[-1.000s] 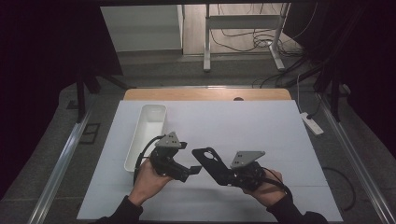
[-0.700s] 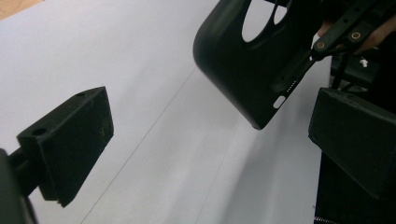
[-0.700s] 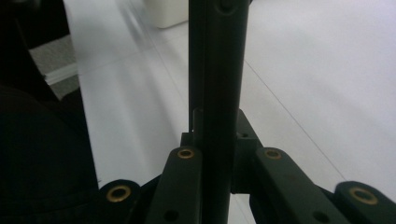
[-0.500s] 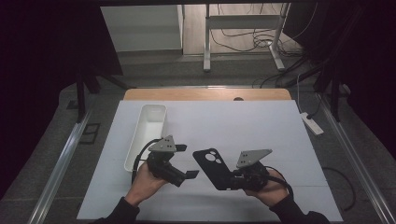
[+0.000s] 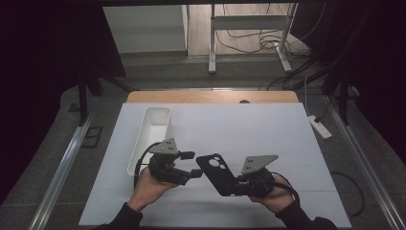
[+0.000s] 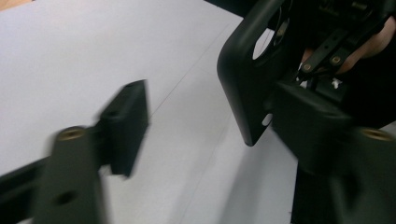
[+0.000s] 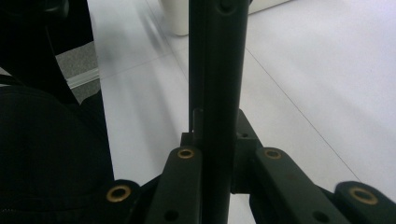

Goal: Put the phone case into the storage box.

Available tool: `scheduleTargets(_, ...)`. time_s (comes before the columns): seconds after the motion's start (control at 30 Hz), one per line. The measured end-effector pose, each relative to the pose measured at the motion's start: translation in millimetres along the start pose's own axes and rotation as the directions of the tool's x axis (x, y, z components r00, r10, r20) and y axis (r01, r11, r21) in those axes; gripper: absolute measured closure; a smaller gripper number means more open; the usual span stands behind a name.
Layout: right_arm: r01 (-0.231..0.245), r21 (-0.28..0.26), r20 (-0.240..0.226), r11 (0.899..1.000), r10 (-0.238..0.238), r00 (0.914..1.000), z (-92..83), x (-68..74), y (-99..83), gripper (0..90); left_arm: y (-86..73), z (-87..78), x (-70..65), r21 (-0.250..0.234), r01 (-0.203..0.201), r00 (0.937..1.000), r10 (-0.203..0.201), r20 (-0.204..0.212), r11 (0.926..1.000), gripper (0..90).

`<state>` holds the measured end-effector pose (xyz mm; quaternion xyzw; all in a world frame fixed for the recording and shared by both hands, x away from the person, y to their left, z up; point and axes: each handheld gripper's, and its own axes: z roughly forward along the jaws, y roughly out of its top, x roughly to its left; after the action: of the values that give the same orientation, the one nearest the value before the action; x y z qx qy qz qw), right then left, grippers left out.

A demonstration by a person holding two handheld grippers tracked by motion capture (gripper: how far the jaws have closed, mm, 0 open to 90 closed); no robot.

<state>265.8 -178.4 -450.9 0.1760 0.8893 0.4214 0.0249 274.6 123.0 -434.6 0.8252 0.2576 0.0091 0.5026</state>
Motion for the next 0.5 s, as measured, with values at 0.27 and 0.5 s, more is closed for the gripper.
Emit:
scheduleTargets(0.27, 0.012, 0.004, 0.014, 1.0, -0.012, 0.9998, 1.3, 0.6, 0.5, 84.7, 1.0, -0.2, 1.1, -0.002, 0.017, 0.9982, -0.017, 0.058, 0.9999, 58.2)
scheduleTargets(0.5, 0.017, 0.004, 0.017, 1.0, -0.017, 0.9997, 1.8, 0.9, 0.7, 84.7, 1.4, 0.5, 1.9, -0.004, 0.027, 0.9965, -0.026, 0.08, 0.9996, 72.1)
